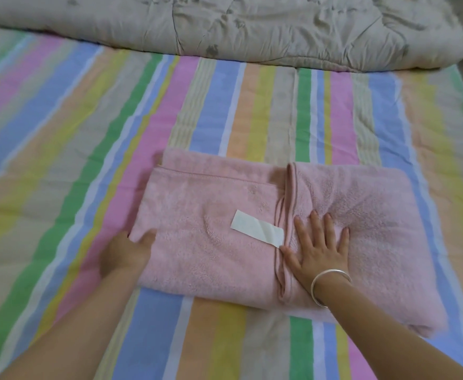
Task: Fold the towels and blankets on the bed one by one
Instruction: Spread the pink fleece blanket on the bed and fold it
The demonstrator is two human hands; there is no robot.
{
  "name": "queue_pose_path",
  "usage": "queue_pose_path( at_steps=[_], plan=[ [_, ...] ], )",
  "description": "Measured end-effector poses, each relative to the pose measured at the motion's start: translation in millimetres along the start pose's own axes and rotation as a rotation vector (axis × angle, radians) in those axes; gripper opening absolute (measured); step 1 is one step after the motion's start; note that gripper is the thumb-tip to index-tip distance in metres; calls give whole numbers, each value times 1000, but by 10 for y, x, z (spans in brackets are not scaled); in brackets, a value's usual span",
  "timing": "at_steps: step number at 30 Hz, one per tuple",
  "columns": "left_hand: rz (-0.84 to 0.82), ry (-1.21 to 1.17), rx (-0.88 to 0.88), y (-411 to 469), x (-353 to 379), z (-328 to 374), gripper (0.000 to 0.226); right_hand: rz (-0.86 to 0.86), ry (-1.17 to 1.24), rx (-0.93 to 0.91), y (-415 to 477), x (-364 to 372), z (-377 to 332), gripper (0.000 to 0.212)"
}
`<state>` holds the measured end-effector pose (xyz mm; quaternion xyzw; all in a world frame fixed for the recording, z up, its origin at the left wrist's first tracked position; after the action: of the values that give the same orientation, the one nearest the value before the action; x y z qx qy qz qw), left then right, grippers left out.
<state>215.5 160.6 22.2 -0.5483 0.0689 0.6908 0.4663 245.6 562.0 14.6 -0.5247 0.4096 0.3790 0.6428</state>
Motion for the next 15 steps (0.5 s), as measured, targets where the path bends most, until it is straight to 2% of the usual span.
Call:
queue_pose_path(
  at_steps=[3,6,8,10,12,13,15],
  plan=[
    [-171,-263,-15,-46,38,176,51,-6,-8,1,-6,-2,9,90],
    [-414,-622,63,-302,109,632,76,-39,-2,6,-23,-30,-8,90],
    [-615,-852,129,-621,153,1060,68,-59,91,9,-52,-100,13,86],
    [-814,-958,162,-1089,184,1523,39,-71,323,4,-61,-181,55,83],
    [-963,-981,205,-1592,237,1981,34,-67,786,45,-64,-300,198,75],
    [-1007,-970,241,-1818,309,2196,37,-59,1053,89,-32,-287,325,59],
    [-1049,-913,339,-2175,483,2553,33,-166,1431,189,-6,-207,559,34]
  ],
)
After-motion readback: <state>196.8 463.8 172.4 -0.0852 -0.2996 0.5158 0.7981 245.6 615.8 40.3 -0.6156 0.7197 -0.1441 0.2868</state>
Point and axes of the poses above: each hand's wrist, its own y-axis towards the middle knuckle, its own x-axis out of the palm, z = x × y, the point moved 9 cm from there along y, towards the middle knuckle
